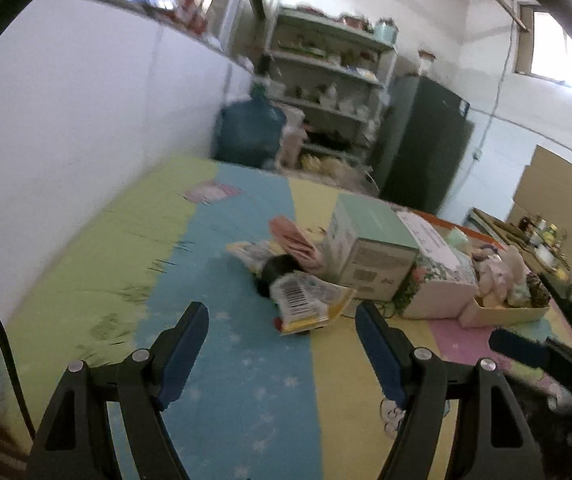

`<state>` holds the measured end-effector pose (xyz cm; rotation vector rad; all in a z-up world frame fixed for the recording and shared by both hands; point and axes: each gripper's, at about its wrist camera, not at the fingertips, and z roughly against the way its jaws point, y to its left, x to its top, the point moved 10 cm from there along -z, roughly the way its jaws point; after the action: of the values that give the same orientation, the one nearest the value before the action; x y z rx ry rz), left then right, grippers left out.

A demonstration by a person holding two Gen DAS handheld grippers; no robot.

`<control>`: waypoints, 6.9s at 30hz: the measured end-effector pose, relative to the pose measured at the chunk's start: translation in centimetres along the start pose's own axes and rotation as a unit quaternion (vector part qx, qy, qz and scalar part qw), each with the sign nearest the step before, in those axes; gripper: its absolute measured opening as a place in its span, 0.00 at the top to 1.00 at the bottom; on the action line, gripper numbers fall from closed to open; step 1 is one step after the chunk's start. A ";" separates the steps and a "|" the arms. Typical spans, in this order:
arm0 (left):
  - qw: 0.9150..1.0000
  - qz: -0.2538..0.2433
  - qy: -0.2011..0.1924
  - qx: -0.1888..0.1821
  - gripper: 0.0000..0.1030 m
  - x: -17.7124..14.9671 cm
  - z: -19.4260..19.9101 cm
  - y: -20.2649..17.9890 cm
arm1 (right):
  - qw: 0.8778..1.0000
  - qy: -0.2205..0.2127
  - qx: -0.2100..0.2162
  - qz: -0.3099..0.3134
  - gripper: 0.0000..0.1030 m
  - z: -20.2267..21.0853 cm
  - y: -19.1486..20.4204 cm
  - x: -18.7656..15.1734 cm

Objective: Organize soft objects
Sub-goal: 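Grasp the white barcode snack packet with the left gripper, then grasp the pink pouch with black cord with the right gripper while the left holds the packet, then carry the snack packet and pink pouch in both grippers over the tray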

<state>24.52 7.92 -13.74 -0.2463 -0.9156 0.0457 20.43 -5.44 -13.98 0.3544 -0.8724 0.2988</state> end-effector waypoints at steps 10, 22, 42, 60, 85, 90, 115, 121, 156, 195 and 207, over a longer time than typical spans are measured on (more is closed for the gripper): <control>0.997 0.025 0.077 0.010 0.27 0.1 -5.9 -0.9 | 1.000 0.002 0.012 -0.027 0.32 -0.6 -2.7 -0.5; 0.994 0.050 0.100 0.014 0.21 0.1 -7.6 -0.9 | 0.998 0.003 0.032 -0.050 0.32 -0.4 -4.7 -1.9; 0.999 0.038 0.022 -0.028 0.69 -1.3 0.1 0.4 | 0.998 -0.001 0.061 -0.009 0.32 0.1 -2.1 -0.6; 0.996 0.055 0.030 -0.061 0.70 -4.9 2.9 5.0 | 0.861 0.217 0.095 0.450 0.32 -15.5 9.2 6.1; 0.997 0.044 -0.006 -0.059 0.70 -5.0 4.3 6.1 | 0.913 0.235 0.115 0.312 0.55 -19.9 10.2 7.7; 0.998 0.043 -0.021 -0.046 0.70 -4.7 5.2 6.1 | 0.934 0.185 0.125 0.278 0.55 -15.9 12.1 7.9; 0.996 0.083 -0.012 -0.032 0.38 -4.9 4.0 6.4 | 0.981 0.090 0.163 0.051 0.55 -2.0 7.6 -0.3; 0.996 0.093 0.001 -0.006 0.38 -4.1 2.3 6.8 | 0.981 0.074 0.178 0.029 0.55 -1.0 7.0 -0.8; 0.996 -0.003 -0.042 -0.075 0.61 -1.2 4.3 -7.7 | 0.987 -0.062 0.097 -0.110 0.55 9.0 -9.7 0.1; 0.977 -0.104 0.011 -0.188 0.61 4.8 -7.2 -30.3 | 0.977 -0.151 -0.029 -0.149 0.55 15.3 -30.0 6.6; 0.976 -0.094 0.041 -0.192 0.61 5.8 -10.7 -31.5 | 0.976 -0.129 -0.034 -0.172 0.55 10.5 -34.4 9.0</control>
<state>34.45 -23.90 -8.24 -0.5158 -0.8580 -0.3172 32.26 -39.83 -6.87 0.4804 -1.0548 -0.1002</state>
